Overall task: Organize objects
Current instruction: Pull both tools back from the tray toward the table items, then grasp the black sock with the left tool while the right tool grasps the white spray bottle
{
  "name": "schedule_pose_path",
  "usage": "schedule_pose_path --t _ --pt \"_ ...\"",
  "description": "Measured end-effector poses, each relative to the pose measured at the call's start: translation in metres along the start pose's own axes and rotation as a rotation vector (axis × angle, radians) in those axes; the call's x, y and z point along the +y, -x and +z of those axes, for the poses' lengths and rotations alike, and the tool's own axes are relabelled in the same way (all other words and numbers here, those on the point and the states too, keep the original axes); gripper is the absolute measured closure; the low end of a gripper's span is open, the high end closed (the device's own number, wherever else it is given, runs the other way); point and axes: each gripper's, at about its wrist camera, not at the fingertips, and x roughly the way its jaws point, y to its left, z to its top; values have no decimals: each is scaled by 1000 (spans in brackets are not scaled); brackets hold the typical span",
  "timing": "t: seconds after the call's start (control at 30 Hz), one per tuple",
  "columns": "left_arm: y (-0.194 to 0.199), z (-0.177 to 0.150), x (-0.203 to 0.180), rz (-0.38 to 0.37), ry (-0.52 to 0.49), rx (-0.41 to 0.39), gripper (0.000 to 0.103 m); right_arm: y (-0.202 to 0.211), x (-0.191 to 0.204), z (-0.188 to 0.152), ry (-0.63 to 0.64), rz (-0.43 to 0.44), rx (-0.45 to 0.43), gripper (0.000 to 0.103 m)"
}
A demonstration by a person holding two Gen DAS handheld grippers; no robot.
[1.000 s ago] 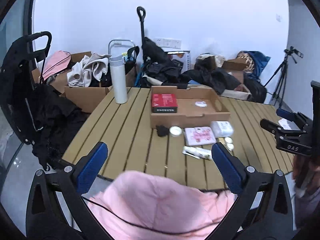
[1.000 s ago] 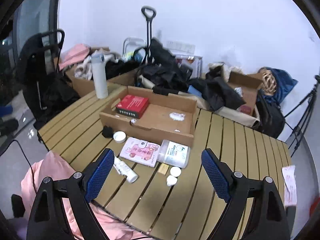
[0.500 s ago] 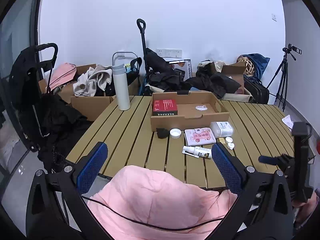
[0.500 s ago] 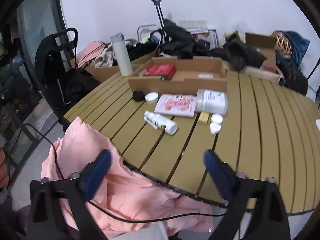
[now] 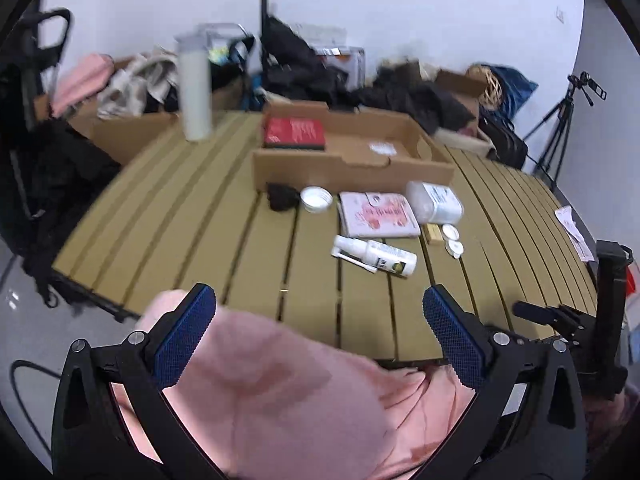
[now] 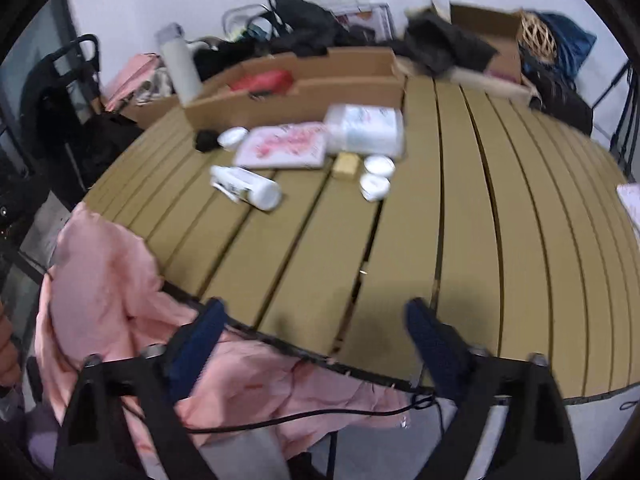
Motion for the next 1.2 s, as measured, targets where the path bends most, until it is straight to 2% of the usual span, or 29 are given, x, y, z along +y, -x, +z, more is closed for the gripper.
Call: schedule_pose_path --t 0.1,0.2,0.3,0.33,0.37,0.47,0.53,0.57,0.63,0.7,0.77,0.8,0.87,0.93,1.07,1.2 --pt "-20 9 -7 -2 -56 2 0 -10 -9 11 -44 35 -23 23" --pt "-50 18 -5 -19 -77 52 1 -24 -8 28 -60 97 -11 23" --pt "-73 28 6 -30 -51 101 2 -37 10 46 26 100 -11 26" --pt "-77 32 11 -28 -43 105 2 -44 21 55 85 85 -19 37" --pt "-80 37 15 -24 -35 102 2 -50 29 60 121 73 -18 44" --pt "-91 53 33 13 -17 88 2 -71 52 75 225 91 -16 46" --pt "-102 65 43 8 -19 73 2 -86 63 81 267 102 -11 46" --pt "-110 71 47 0 -20 74 4 -96 70 83 292 103 3 53" --pt "-133 84 54 -3 -19 97 13 -108 79 83 323 77 24 63" --pt "-163 93 56 40 -19 150 18 -111 81 82 331 69 33 63" --pt "-180 96 57 57 -19 187 37 -109 76 78 315 74 41 65" --pt "-187 95 57 48 -14 205 41 -109 73 77 303 71 47 67" --pt "-198 91 59 29 1 239 62 -104 66 71 272 69 60 70" --pt "-200 86 60 6 18 251 71 -101 64 67 268 57 67 72" --pt "-182 78 61 41 21 240 72 -99 65 63 265 16 74 72" --pt "-125 64 66 11 95 191 72 -87 63 62 230 13 58 73"
